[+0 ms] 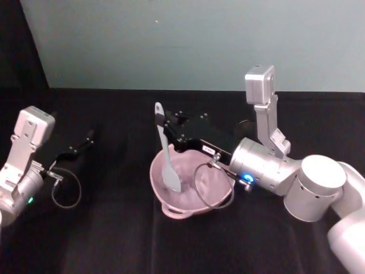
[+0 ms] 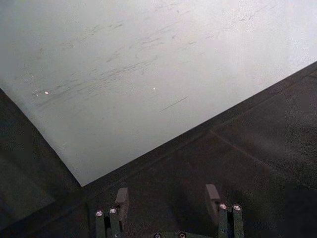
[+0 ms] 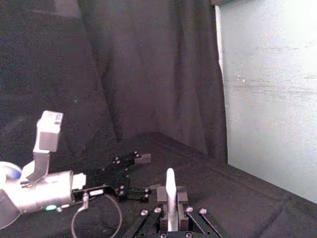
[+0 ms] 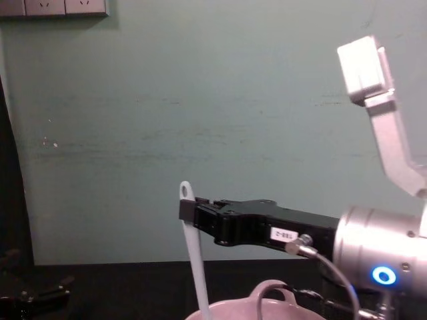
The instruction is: Use the one hand to pick up the spoon and stir the clear water in the bowl.
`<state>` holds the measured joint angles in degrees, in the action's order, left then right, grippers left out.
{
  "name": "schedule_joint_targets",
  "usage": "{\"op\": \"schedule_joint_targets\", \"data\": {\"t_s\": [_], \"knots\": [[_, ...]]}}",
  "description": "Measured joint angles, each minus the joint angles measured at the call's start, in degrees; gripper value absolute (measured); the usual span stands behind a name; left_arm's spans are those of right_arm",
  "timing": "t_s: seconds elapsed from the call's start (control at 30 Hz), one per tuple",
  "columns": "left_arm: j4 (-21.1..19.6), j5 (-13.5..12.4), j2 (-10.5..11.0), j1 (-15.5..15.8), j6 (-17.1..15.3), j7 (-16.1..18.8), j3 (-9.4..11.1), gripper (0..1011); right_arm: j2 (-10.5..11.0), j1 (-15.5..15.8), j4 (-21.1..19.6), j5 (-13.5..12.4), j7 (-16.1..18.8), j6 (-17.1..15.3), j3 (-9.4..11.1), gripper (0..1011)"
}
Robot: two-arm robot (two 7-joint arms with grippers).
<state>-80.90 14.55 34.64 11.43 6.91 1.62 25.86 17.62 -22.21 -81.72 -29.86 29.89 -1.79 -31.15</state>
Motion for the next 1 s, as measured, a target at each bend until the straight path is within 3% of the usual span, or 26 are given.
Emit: {"op": "schedule_joint_targets", "data": {"t_s": [0.3, 0.5, 0.73, 1.0], "knots": [[0.0, 0.0, 0.0, 0.0, 0.0, 0.0, 0.0, 1011, -2.7, -3.9, 7.6, -0.1, 0.2, 1.7, 0.5, 117], [0.0, 0.0, 0.0, 0.0, 0.0, 0.0, 0.0, 1011, -2.4, -4.8, 9.9, -0.4, -0.3, 2.4, 2.5, 117], [0.0, 0.0, 0.0, 0.0, 0.0, 0.0, 0.0, 1011, 0.5, -3.2, 8.3, -1.4, -1.4, 1.9, 5.7, 117], [0.0, 0.0, 0.0, 0.0, 0.0, 0.0, 0.0, 1011, 3.1, -0.6, 4.0, -2.0, -1.3, 0.2, 6.5, 117]]}}
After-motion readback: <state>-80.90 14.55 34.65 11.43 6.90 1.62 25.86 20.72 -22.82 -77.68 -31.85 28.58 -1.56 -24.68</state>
